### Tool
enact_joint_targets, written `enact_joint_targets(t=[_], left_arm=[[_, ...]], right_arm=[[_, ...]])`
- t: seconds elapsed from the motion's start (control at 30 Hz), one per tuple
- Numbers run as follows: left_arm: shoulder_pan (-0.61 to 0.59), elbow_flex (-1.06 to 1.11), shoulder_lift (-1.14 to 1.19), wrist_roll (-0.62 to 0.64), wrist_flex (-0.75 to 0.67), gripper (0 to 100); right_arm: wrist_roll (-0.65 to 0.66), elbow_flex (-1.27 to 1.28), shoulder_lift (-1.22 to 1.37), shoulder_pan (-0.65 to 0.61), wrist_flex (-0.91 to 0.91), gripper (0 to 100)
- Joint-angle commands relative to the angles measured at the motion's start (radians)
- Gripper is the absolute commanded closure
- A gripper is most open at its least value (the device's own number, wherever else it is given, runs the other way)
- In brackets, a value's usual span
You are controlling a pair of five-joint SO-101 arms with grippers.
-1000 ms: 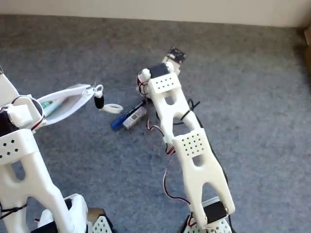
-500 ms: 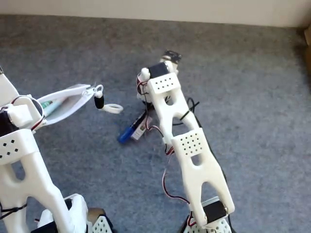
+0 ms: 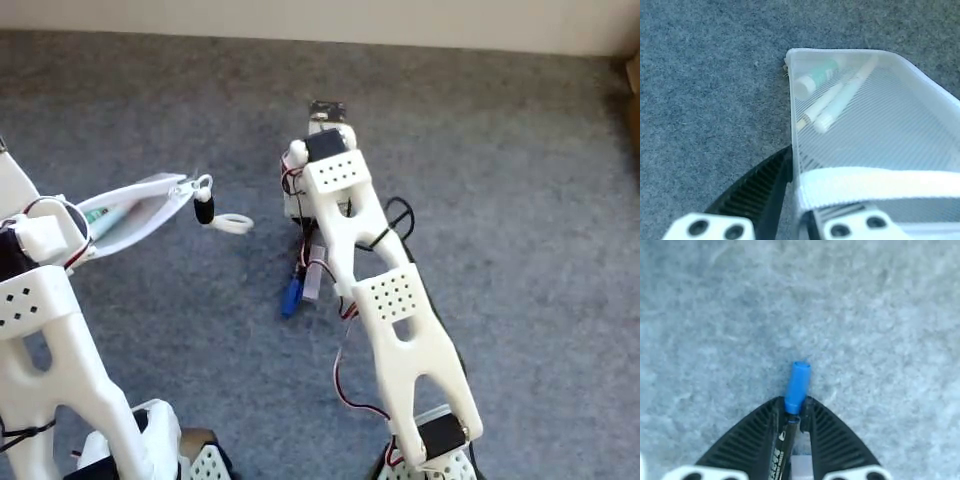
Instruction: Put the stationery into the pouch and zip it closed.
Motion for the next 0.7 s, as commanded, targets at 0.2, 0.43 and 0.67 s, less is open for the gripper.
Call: enact_joint_targets(t=[0.2, 0.43, 0.67], left_arm=[[-0.012, 0.002, -0.005, -0.009, -0.018, 99], [-0.012, 0.002, -0.005, -0.009, -0.018, 99], [-0.012, 0.002, -0.005, -0.009, -0.018, 99]], right_arm=[[0.02, -0.047, -0.165, 0.016, 0.021, 99.4], [0.02, 0.177, -0.34, 0.008, 0.021, 99.4], [0.021, 0.348, -0.542, 0.01, 0.019, 99.4]])
